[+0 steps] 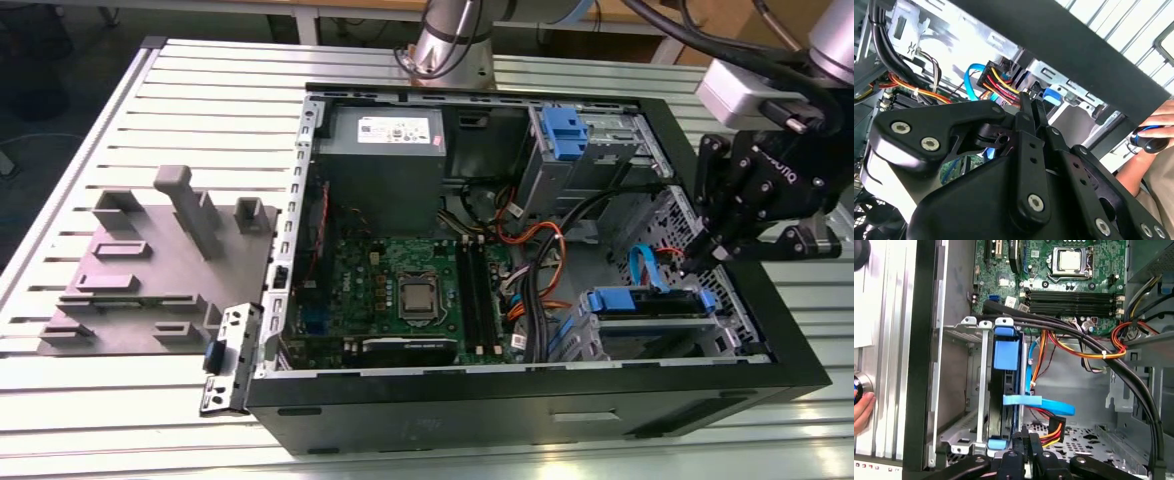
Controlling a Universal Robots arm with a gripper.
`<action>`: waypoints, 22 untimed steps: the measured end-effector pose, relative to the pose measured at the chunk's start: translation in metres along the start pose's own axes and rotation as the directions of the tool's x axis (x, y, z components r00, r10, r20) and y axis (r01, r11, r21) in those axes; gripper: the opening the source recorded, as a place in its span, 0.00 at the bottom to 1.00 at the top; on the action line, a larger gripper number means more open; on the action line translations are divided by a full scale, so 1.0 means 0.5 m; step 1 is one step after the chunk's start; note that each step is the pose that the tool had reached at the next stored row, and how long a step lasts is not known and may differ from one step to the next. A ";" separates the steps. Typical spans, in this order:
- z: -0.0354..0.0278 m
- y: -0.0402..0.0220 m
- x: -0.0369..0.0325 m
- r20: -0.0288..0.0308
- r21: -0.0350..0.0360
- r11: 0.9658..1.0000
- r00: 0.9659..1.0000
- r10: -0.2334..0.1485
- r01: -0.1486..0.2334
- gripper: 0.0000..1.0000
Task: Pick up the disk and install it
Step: 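Insert the second disk wire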
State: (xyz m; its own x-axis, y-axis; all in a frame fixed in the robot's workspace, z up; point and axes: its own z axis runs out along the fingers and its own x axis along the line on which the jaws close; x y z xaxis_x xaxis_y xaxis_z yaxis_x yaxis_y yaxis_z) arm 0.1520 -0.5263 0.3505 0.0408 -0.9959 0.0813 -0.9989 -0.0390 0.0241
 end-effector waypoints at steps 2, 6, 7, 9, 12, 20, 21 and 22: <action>0.002 0.003 0.000 0.000 0.000 1.000 1.000 0.000 0.000 0.16; 0.007 0.009 0.004 0.000 0.000 1.000 1.000 0.000 0.000 0.16; 0.008 0.009 0.007 0.000 0.000 1.000 1.000 0.000 0.000 0.16; 0.010 0.009 0.013 0.000 0.000 1.000 1.000 0.000 0.000 0.16; 0.013 0.010 0.021 0.000 0.000 1.000 1.000 0.000 0.000 0.16; 0.020 0.012 0.034 0.000 0.000 1.000 1.000 0.000 0.000 0.16; 0.021 0.012 0.036 0.000 0.000 1.000 1.000 0.000 0.000 0.16; 0.022 0.012 0.037 0.000 0.000 1.000 1.000 0.000 0.000 0.16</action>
State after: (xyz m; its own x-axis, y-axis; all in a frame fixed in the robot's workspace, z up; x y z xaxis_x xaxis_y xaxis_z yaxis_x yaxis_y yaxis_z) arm 0.1463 -0.5460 0.3414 0.0408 -0.9958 0.0814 -0.9990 -0.0390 0.0240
